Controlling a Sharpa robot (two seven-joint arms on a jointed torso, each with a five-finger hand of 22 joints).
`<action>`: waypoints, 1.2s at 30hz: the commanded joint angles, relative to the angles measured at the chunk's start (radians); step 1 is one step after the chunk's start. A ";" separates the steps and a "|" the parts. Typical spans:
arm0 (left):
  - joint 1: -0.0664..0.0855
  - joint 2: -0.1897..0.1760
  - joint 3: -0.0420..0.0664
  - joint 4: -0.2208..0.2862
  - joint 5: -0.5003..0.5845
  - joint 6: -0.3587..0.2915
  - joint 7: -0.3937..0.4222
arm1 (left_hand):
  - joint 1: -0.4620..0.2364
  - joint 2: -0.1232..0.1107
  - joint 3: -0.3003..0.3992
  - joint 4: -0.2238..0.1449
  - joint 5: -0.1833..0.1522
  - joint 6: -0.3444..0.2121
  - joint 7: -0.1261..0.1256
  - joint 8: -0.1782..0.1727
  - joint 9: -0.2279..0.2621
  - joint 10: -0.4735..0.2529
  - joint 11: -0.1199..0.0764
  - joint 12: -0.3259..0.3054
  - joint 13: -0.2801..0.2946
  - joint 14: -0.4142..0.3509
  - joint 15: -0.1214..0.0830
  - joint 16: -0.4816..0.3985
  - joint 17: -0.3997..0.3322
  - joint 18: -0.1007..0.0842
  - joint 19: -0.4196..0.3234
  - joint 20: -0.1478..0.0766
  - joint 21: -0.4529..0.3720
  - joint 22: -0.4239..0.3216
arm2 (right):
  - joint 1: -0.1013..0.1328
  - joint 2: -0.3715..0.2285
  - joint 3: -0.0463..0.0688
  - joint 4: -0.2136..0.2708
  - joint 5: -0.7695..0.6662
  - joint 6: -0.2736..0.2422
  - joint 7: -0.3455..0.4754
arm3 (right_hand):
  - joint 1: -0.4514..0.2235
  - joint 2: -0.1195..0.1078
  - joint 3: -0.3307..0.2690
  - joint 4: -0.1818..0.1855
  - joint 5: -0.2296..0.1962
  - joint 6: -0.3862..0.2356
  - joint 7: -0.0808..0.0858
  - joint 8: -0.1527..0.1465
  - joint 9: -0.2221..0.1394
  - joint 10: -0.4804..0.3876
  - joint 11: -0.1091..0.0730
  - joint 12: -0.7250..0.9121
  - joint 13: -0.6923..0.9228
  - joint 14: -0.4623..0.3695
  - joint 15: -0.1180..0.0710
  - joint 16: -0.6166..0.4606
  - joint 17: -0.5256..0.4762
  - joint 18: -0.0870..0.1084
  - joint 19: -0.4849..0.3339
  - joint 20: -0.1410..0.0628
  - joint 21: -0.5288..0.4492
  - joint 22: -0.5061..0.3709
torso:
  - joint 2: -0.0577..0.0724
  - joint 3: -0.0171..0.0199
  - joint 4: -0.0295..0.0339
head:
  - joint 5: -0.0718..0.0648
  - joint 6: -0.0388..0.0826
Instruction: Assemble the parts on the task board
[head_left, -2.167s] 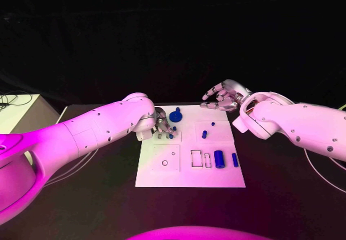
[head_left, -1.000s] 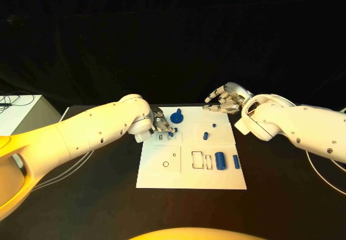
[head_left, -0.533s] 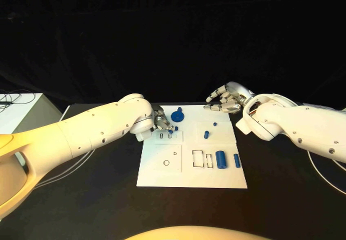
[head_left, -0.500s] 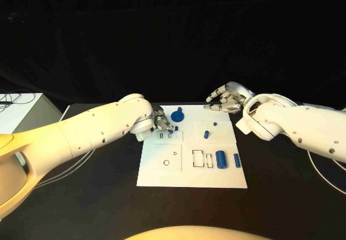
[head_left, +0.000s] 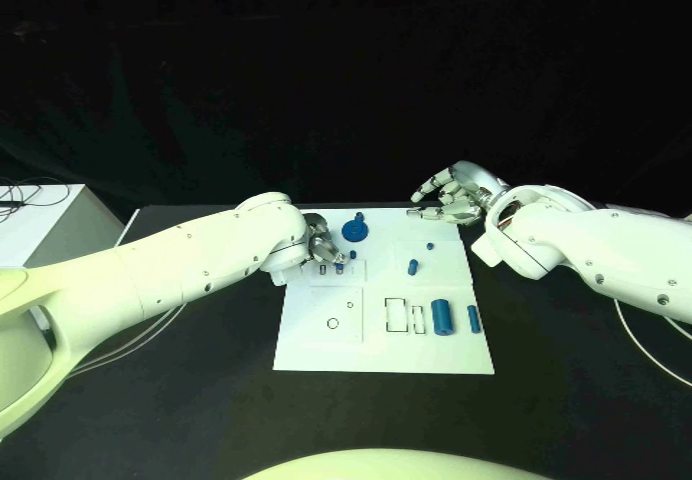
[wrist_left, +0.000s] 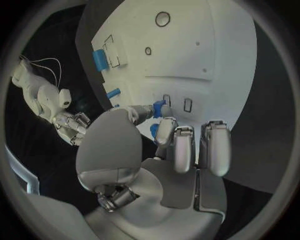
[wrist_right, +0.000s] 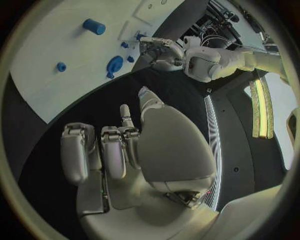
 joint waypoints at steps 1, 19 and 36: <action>-0.002 0.002 -0.001 0.005 -0.018 -0.005 0.007 | 0.002 0.010 0.184 -0.186 0.003 0.015 -0.016 0.000 0.002 0.007 0.003 0.002 0.001 0.104 -0.005 0.003 0.263 -0.014 0.004 -0.003 0.005 0.042 | -0.001 0.000 0.000 0.002 -0.012 0.011 0.005 | -0.005 -0.002 0.003 0.005 0.006 -0.005 0.000 0.004 0.001 0.084 0.001 -0.007 0.242 0.106 -0.001 0.004 0.263 0.008 0.062 -0.005 -0.003 0.172 | 0.001 -0.0005 0.0002 | 0.001 -0.001; -0.008 0.000 -0.003 0.009 -0.031 0.015 0.010 | 0.001 0.009 0.187 -0.190 0.006 0.016 -0.017 0.000 0.003 0.007 0.002 0.001 0.000 0.104 -0.005 0.003 0.263 -0.014 0.006 -0.004 0.006 0.046 | -0.001 -0.003 0.000 0.004 -0.012 0.010 0.005 | -0.006 -0.002 0.003 0.005 0.007 -0.006 0.000 0.005 0.002 0.083 0.001 -0.008 0.241 0.106 -0.001 0.004 0.263 0.009 0.061 -0.005 -0.005 0.171 | 0.001 -0.0006 0.0001 | -0.001 -0.006; -0.008 -0.006 -0.003 0.012 -0.037 0.044 0.010 | 0.002 0.007 0.190 -0.195 0.008 0.017 -0.017 -0.001 0.004 0.007 0.002 0.001 0.000 0.104 -0.006 0.003 0.263 -0.015 0.007 -0.004 0.007 0.048 | -0.001 -0.004 0.000 0.004 -0.012 0.012 0.004 | -0.006 -0.002 0.003 0.005 0.007 -0.006 0.000 0.005 0.002 0.083 0.001 -0.008 0.241 0.106 -0.001 0.004 0.263 0.009 0.061 -0.005 -0.005 0.171 | 0.001 -0.0004 0.0003 | -0.002 -0.008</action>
